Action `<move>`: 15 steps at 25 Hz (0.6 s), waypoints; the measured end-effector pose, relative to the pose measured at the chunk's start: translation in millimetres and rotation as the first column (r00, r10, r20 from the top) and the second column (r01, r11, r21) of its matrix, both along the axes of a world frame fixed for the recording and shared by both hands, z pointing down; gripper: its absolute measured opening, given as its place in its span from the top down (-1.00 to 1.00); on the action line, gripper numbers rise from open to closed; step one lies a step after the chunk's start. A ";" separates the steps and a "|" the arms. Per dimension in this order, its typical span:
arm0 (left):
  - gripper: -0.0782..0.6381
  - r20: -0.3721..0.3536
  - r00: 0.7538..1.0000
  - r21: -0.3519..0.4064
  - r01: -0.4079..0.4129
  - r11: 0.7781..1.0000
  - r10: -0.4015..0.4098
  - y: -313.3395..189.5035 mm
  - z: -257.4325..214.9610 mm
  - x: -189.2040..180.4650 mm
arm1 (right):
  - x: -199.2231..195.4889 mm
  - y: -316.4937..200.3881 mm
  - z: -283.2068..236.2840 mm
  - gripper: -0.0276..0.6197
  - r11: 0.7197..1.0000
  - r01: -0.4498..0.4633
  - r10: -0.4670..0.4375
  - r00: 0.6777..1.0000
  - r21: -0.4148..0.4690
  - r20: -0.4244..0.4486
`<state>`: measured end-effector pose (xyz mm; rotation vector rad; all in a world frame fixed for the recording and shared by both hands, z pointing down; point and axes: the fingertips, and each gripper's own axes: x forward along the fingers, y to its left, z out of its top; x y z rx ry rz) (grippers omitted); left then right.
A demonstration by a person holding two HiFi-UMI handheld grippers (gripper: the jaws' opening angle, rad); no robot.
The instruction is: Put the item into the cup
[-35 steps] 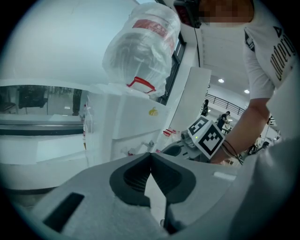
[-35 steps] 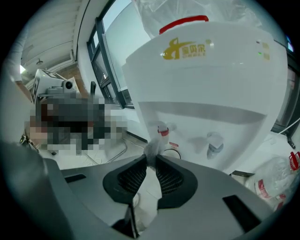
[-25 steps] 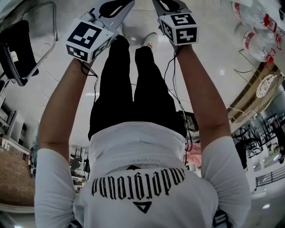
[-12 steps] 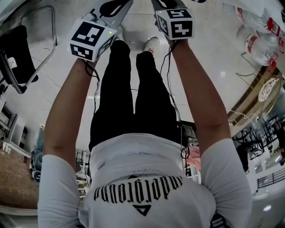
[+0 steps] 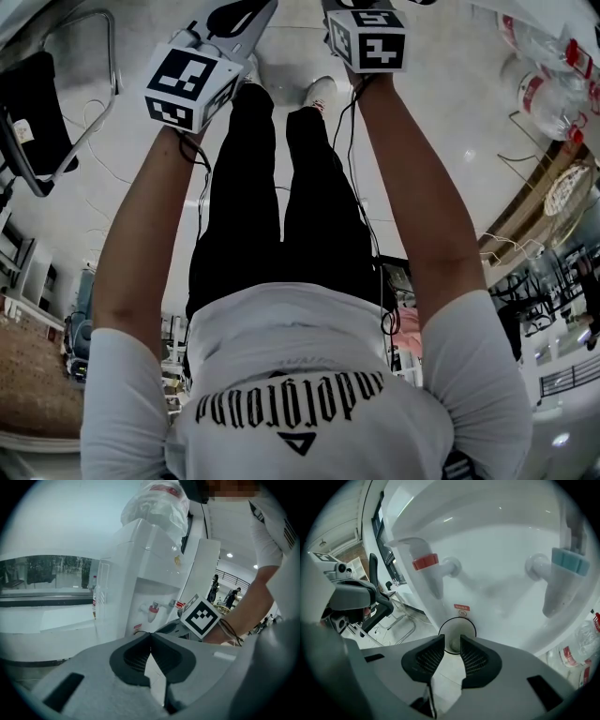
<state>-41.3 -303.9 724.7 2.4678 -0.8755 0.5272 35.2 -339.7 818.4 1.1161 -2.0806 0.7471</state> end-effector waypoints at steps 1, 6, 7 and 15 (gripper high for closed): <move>0.74 0.000 1.000 0.002 -0.003 1.000 0.003 0.8 -1.2 0.6 | 0.0 1.4 -0.3 0.69 1.000 -0.001 0.001 1.000 -0.002 -0.001; 0.74 -0.003 1.000 0.013 -0.008 1.000 0.008 -1.0 -10.0 5.8 | 1.1 5.1 -8.1 0.68 1.000 -0.006 0.006 1.000 0.001 0.005; 0.74 -0.003 1.000 0.014 -0.009 1.000 0.009 -1.3 -12.2 7.2 | 1.2 6.1 -10.6 0.68 1.000 -0.007 0.007 1.000 0.002 0.007; 0.74 -0.033 0.999 0.016 -0.002 1.000 0.003 2.2 -45.0 12.0 | -8.1 18.2 -52.0 0.71 1.000 0.001 -0.002 0.999 0.024 0.037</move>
